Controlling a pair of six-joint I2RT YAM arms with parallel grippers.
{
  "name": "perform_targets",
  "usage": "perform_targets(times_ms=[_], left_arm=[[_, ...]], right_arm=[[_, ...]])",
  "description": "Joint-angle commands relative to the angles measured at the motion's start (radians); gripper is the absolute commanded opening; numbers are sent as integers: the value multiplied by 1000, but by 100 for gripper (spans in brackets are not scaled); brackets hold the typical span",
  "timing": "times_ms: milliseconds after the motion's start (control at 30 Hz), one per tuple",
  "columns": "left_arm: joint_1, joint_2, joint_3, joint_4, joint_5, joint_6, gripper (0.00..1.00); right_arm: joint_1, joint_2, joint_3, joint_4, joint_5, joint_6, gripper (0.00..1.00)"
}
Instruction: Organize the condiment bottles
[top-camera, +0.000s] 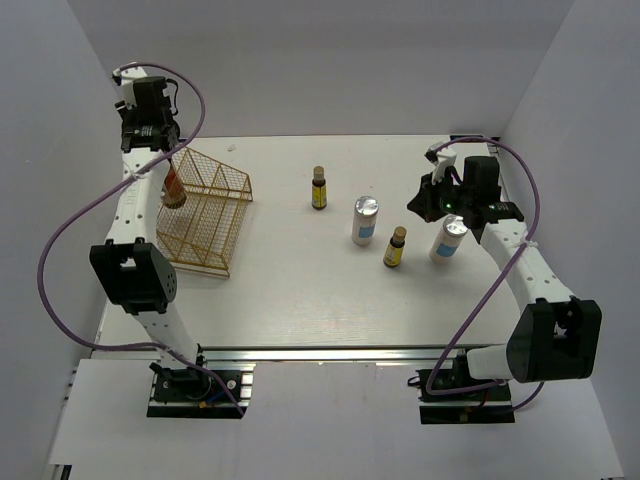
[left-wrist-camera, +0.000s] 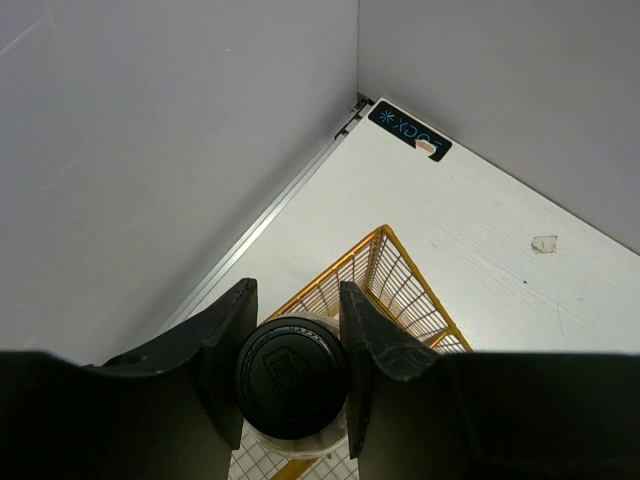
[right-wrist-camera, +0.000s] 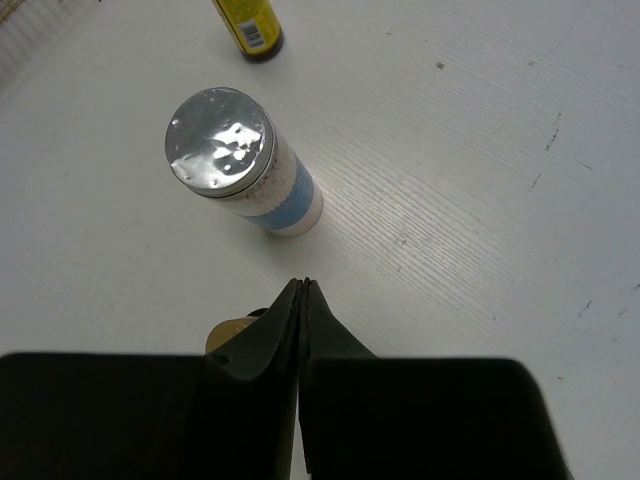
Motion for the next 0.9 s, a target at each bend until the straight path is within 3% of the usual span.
perform_targets(times_ms=[0,867], left_arm=[[2,-141,-23,104,8,-15,0],[2,-221,-300,219,88,-46,0]], right_arm=[[0,2,25,47,-5,-5,0],[0,-15,-1,42,13,-14,0]])
